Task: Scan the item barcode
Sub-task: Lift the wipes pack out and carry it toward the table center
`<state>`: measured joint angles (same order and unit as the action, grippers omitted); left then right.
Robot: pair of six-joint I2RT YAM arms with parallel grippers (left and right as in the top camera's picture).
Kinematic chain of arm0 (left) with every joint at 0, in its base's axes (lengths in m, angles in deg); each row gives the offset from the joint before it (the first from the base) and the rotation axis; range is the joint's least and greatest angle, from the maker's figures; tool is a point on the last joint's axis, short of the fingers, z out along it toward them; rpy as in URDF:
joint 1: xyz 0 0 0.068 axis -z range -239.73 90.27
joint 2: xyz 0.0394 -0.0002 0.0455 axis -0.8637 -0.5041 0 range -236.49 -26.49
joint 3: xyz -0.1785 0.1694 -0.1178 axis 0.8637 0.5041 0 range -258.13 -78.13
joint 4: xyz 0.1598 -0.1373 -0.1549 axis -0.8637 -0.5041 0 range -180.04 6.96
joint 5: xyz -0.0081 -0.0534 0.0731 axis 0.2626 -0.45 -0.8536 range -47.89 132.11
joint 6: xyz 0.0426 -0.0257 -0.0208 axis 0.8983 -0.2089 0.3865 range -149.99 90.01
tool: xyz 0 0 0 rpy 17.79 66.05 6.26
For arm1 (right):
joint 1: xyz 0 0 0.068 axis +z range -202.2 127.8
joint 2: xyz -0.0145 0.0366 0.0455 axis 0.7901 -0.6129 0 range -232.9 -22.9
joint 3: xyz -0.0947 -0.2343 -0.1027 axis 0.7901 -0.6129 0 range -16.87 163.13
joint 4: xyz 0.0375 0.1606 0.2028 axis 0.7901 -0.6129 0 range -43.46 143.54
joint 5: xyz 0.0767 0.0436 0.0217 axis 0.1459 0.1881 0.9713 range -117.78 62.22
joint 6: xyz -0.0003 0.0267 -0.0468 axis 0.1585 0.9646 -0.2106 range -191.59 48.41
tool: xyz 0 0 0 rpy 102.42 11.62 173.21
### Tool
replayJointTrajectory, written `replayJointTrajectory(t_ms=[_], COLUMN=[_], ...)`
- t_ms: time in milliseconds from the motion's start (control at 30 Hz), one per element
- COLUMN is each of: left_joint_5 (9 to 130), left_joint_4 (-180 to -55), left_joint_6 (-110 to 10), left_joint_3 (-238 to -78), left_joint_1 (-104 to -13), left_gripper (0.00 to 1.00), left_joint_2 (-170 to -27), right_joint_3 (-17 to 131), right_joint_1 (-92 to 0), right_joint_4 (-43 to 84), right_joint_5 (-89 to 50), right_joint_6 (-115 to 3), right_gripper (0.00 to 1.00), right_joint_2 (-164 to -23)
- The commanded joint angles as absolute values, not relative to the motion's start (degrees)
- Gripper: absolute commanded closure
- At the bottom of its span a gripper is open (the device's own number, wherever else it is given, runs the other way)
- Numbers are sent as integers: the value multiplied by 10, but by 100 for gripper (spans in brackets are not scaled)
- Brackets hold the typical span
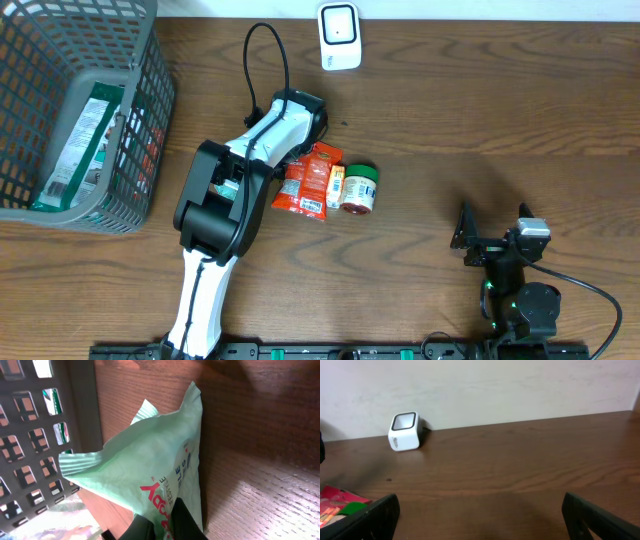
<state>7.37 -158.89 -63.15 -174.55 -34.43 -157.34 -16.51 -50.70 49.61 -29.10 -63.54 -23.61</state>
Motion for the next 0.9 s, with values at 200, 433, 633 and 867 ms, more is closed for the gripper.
replayJointTrajectory(t_ms=[200,433,633,867], left_joint_5=[-94,-63,-70,-5], left_joint_4=[-1605,-1567,-1543,-1506], left_joint_6=[-609,-616,-602,-603], left_joint_3=[-1757,-1753,-1746,-1735], left_joint_1=[-332,-332,-332,-332], left_gripper=[93,93,93,93], left_joint_2=[-1569,-1569,-1575,-1584], right_joint_3=[-166,-166,-166,-166], right_joint_1=[-510,-510,-510,-510], right_joint_4=[494,494,494,494], right_joint_5=[-296,-296,-296,-296], right_joint_6=[-640,-640,-640,-640], right_gripper=[1,1,1,1], right_joint_2=[-234,-234,-234,-234])
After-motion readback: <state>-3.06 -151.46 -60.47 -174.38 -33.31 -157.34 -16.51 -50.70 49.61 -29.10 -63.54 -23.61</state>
